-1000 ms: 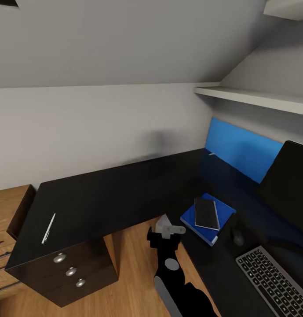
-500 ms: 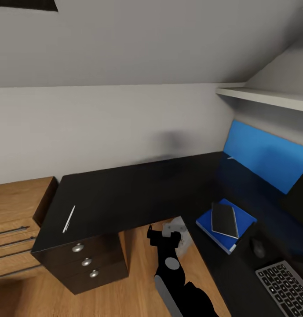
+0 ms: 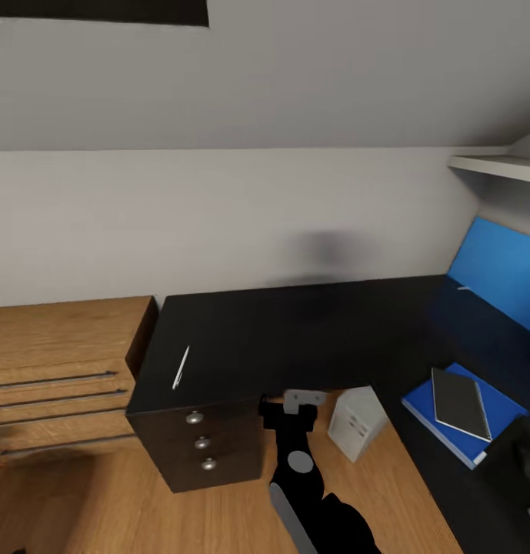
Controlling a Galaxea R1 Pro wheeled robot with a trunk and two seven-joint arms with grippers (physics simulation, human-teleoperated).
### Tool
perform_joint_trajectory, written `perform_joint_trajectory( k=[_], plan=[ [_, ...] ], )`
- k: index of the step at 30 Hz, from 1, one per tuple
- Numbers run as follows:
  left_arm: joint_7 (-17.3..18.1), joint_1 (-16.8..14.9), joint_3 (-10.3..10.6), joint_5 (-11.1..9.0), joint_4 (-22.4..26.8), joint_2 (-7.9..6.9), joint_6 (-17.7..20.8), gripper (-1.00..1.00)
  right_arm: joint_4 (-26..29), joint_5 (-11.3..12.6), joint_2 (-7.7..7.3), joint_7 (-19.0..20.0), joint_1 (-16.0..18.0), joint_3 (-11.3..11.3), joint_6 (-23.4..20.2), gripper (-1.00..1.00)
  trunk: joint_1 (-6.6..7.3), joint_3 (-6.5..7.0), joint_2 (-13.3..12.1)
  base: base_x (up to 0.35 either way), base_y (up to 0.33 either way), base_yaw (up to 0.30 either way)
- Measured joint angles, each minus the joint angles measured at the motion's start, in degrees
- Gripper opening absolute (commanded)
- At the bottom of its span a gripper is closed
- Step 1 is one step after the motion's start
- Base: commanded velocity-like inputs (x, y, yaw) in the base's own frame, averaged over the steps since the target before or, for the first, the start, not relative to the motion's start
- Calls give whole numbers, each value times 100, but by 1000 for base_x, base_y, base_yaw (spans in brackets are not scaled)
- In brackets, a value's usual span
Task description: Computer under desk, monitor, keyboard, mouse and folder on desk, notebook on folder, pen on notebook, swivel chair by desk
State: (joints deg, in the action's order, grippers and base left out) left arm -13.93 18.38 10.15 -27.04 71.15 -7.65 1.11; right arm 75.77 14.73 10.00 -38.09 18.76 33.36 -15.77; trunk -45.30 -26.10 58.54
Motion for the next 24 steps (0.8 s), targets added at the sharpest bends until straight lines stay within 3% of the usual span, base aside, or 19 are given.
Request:
perform_joint_trajectory(
  k=[6,24],
  plan=[
    [6,-1,-68,-12,-60,2,-11,100,4,-3,0,0,0,93,0,100,2,0,0,151,207,284],
    [20,-1,-77,27,-85,16,-134,100,-26,-13,0,7,0,162,-1,100,-1,-3,0,12,9,280]
  ],
)
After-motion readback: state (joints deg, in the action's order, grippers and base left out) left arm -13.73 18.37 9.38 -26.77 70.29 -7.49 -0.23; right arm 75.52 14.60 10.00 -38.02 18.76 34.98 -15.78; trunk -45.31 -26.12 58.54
